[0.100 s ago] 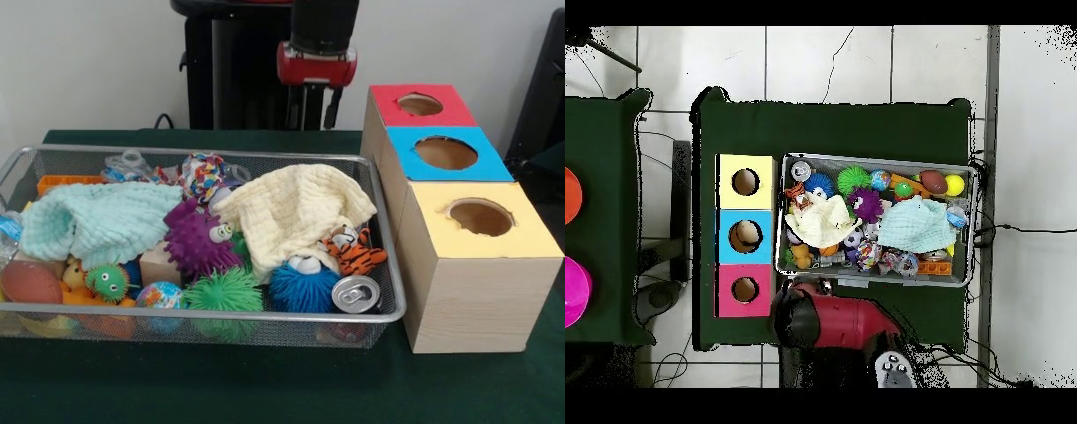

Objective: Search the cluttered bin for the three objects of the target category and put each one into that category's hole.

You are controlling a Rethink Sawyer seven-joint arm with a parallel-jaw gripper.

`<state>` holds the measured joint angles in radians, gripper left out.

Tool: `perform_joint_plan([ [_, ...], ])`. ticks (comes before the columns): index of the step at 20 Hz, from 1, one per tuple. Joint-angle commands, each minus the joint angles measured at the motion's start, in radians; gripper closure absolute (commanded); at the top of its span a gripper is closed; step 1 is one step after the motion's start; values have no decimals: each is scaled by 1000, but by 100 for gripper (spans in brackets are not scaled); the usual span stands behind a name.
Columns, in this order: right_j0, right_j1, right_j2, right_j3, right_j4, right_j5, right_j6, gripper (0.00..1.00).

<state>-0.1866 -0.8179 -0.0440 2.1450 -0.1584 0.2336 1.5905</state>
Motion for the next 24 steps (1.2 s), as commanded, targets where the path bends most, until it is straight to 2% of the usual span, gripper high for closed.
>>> perform_joint_plan([
  [1,11,-183,44,134,45,149,140,0],
  [3,11,-169,46,123,41,144,142,0],
  [6,3,-89,75,19,53,184,127,0],
  [10,15,-27,87,-88,62,224,120,0],
  [16,23,41,86,-118,66,183,131,0],
  [18,14,59,98,-125,75,197,125,0],
  [24,24,78,96,-144,77,203,126,0],
])
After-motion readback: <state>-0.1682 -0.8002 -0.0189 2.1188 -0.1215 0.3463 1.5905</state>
